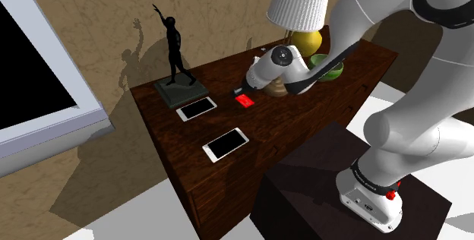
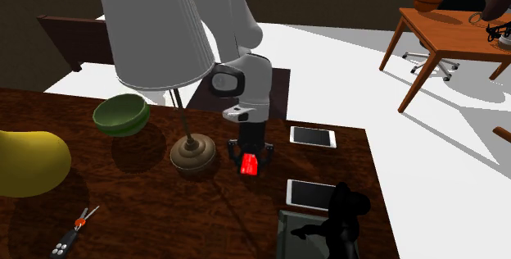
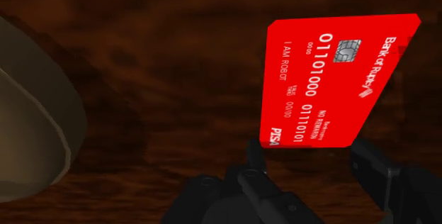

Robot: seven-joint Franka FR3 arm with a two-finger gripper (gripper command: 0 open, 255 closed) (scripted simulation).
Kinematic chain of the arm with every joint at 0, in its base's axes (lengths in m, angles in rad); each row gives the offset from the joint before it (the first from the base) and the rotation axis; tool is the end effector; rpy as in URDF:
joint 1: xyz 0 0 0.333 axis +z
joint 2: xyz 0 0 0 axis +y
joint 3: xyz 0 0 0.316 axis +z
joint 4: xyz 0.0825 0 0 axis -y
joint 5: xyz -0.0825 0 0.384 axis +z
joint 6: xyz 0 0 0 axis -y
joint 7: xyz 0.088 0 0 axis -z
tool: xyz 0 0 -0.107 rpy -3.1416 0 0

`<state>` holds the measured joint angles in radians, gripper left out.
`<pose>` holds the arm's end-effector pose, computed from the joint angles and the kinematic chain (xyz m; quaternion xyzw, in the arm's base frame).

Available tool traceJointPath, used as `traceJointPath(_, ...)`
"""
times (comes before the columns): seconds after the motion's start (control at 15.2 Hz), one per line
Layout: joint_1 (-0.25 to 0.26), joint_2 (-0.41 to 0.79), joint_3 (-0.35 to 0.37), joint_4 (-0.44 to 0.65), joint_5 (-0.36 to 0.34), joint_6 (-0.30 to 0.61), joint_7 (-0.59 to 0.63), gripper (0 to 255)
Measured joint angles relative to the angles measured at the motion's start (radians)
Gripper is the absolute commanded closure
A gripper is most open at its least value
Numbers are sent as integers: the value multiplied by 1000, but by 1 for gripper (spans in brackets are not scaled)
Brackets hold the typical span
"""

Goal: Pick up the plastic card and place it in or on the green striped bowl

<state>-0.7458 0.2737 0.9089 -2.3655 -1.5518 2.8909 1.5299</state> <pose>0.4780 0.1435 0.2732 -0.9575 -0.0112 -0.2882 0.0007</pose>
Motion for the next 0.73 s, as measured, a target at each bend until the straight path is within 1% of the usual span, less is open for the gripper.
traceJointPath(0.2,-28,-49,29,-18,107,21,-84,255)
traceJointPath(0.4,-77,-112,75,-43,258,52,-207,255)
traceJointPath(0.59,-134,-180,138,-73,436,81,-349,255)
traceJointPath(0.73,-175,-233,188,-96,596,104,-476,255)
